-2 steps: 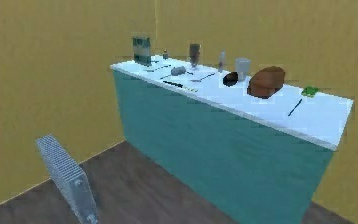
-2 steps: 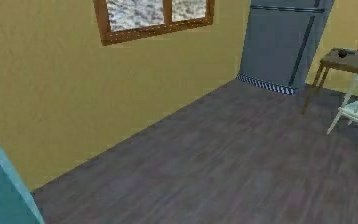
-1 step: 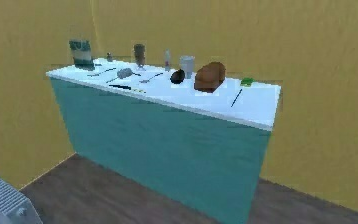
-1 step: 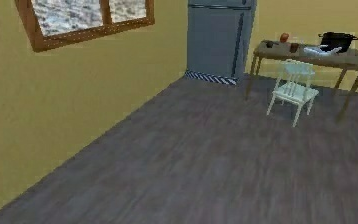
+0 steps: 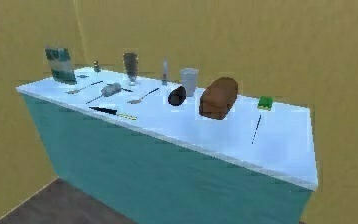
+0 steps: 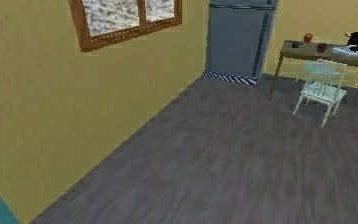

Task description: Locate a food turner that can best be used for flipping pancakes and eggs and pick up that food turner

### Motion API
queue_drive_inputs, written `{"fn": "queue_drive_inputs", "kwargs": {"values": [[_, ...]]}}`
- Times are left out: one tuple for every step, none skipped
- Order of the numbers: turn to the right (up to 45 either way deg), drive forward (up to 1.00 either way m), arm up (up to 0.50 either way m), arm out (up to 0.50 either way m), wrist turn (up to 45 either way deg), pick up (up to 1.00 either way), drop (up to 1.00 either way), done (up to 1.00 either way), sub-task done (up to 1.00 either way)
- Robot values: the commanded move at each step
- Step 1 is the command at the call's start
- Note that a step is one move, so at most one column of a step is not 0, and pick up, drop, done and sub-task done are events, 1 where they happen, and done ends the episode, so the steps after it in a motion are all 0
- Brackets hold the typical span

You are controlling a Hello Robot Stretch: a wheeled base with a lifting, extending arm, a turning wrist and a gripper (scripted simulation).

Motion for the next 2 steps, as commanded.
{"fn": "queue_drive_inputs", "kwargs": {"values": [[-45.0,0.0,0.0,0.0,0.0,0.0,0.0,0.0,0.0],[-45.0,0.0,0.0,0.0,0.0,0.0,0.0,0.0,0.0]]}}
